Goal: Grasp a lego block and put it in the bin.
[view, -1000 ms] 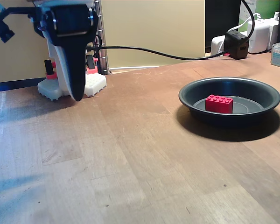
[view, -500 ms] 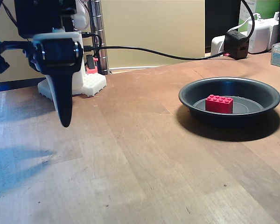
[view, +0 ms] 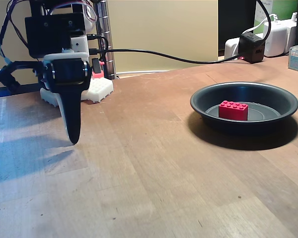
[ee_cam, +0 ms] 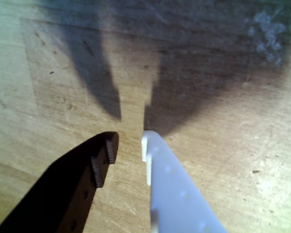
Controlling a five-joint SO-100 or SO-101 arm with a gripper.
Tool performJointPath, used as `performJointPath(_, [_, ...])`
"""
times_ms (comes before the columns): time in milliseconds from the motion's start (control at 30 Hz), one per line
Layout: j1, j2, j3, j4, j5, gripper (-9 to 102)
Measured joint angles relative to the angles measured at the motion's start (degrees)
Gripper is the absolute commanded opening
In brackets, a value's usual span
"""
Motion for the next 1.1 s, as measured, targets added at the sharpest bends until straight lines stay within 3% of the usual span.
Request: performJointPath(1100, [0.44,24.52,20.74,1.32,4.31,0])
